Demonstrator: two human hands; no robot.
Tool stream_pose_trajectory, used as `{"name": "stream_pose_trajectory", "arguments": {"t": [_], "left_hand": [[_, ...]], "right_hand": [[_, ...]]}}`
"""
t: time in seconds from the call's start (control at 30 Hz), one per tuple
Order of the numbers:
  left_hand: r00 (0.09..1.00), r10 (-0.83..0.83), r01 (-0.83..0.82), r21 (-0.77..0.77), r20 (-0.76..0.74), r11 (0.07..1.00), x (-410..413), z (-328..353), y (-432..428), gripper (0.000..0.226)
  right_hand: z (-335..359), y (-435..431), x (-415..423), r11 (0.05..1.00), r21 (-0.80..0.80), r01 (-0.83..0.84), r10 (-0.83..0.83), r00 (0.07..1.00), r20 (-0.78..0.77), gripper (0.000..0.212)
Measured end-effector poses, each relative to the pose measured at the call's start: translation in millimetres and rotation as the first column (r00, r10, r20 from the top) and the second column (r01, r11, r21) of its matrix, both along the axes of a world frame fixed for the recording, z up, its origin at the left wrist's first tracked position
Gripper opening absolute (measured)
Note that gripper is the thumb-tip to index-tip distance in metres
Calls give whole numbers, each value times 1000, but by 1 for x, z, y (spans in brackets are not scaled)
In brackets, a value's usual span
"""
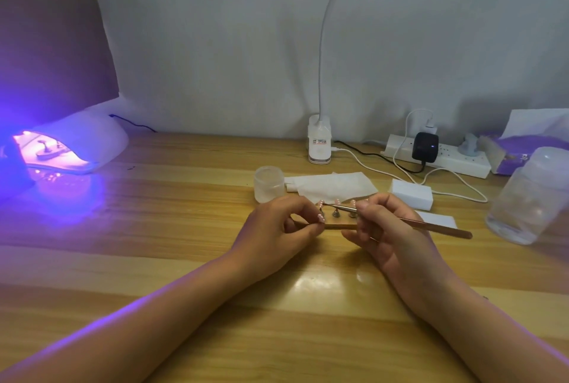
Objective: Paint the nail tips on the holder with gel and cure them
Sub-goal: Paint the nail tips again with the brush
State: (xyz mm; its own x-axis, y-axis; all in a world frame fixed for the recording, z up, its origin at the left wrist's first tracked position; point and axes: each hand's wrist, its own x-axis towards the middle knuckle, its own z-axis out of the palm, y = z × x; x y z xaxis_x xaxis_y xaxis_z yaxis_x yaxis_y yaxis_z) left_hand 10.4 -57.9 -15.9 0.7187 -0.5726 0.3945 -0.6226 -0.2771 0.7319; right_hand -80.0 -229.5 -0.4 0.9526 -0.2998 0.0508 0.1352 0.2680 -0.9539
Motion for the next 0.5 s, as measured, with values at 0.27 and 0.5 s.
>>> {"name": "stream_pose_trajectory", "arguments": {"t": [0.27, 0.5], "left_hand": [[1000, -4, 0, 142, 24, 990, 1, -1, 2, 9], [1000, -18, 14, 154, 20, 988, 0, 0, 4, 7]], "right_hand": [[-2, 3, 0, 998, -57, 16, -15, 1000, 18, 16], [-3, 8, -3, 937, -331, 114, -96, 993, 69, 28]]}}
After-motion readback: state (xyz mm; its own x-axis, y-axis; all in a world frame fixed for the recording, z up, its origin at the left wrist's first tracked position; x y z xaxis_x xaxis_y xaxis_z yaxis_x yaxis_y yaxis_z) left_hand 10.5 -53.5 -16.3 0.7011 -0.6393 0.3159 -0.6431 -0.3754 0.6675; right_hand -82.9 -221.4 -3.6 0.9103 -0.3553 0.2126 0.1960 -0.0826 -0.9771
